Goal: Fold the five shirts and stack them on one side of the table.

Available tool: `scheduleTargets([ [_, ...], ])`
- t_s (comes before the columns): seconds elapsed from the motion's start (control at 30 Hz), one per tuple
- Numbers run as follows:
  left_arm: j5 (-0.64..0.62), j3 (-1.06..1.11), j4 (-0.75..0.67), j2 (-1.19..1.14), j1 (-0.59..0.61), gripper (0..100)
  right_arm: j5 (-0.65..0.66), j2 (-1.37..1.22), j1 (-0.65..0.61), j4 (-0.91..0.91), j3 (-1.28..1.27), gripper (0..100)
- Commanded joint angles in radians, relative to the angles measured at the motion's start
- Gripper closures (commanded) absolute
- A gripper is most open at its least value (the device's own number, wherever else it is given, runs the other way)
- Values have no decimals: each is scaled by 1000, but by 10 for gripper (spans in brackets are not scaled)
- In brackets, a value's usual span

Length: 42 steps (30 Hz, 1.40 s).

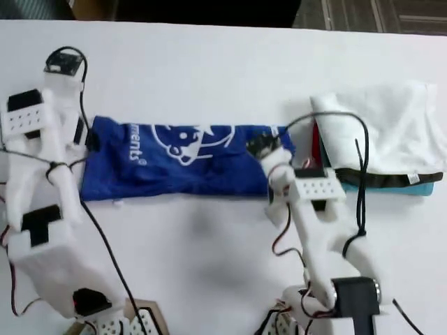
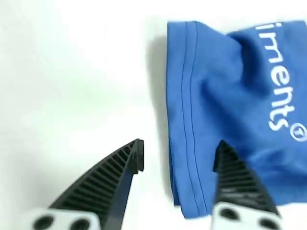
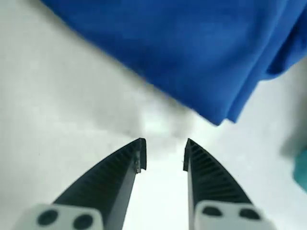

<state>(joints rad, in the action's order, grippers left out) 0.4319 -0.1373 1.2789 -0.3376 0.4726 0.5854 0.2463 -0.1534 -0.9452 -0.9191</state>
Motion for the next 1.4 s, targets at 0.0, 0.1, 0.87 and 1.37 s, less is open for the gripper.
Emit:
scheduleTargets([
  [0.0, 9, -139, 18, -144, 8, 741, 0, 67, 12, 81, -92, 854],
  [0.1, 8, -260, 75, -292, 6, 744, 2, 79, 12, 94, -144, 854],
  [0.87, 61, -875, 485, -761, -20, 975, 0, 174, 134, 139, -253, 854],
  [1.37, 160, -826, 508, -466, 127, 975, -6, 395, 193, 219, -411, 854],
])
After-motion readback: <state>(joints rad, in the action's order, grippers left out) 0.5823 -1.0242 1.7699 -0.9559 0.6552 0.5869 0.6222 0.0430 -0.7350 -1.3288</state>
